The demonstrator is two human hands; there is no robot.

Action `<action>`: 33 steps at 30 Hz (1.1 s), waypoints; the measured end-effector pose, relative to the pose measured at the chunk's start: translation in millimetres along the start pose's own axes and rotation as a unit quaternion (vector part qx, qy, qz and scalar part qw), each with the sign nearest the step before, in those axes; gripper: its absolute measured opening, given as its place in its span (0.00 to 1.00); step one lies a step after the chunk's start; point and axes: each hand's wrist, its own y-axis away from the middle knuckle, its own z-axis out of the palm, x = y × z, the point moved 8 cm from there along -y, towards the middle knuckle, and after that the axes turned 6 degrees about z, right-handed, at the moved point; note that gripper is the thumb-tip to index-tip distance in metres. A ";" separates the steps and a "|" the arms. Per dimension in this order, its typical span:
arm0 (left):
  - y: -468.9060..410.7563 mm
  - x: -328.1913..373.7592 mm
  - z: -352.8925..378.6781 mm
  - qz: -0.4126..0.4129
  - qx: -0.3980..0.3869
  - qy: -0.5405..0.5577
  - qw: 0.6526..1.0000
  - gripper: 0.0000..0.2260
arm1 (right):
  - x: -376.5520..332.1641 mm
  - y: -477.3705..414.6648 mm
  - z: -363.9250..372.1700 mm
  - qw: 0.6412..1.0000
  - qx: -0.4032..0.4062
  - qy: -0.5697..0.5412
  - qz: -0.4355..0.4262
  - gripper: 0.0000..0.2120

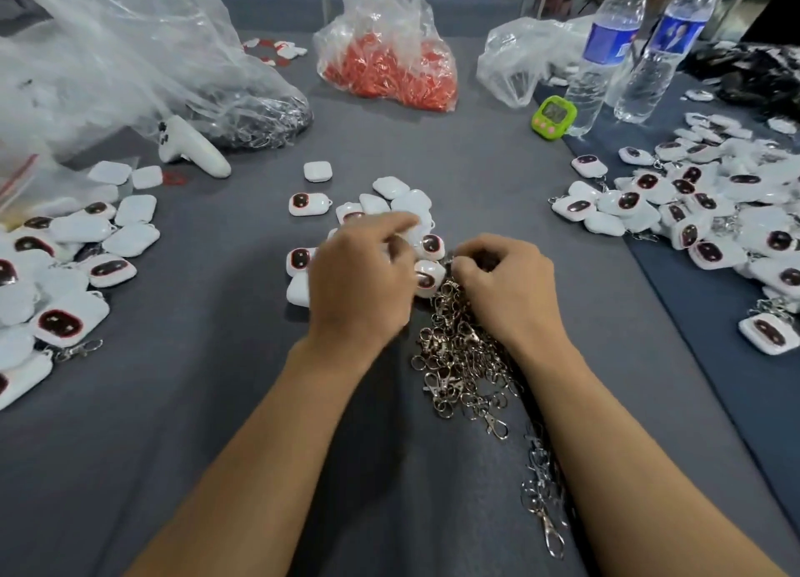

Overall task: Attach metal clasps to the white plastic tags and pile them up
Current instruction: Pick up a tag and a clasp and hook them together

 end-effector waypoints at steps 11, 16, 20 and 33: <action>-5.6 -71.0 31.7 -0.115 -0.189 -0.028 0.975 0.26 | 0.2 -5.0 9.5 0.989 0.008 0.127 -0.071 0.09; -5.4 -74.5 26.2 -0.127 -0.172 0.008 0.977 0.22 | 3.9 -5.6 5.9 0.981 0.037 0.177 -0.067 0.04; -6.8 -70.5 25.6 -0.109 -0.151 -0.005 0.983 0.16 | 0.6 -4.6 5.1 0.990 0.047 0.121 -0.053 0.06; -12.5 -38.8 11.0 0.010 -0.029 0.002 1.000 0.16 | 3.5 -0.5 -13.2 0.990 0.065 -0.124 -0.028 0.08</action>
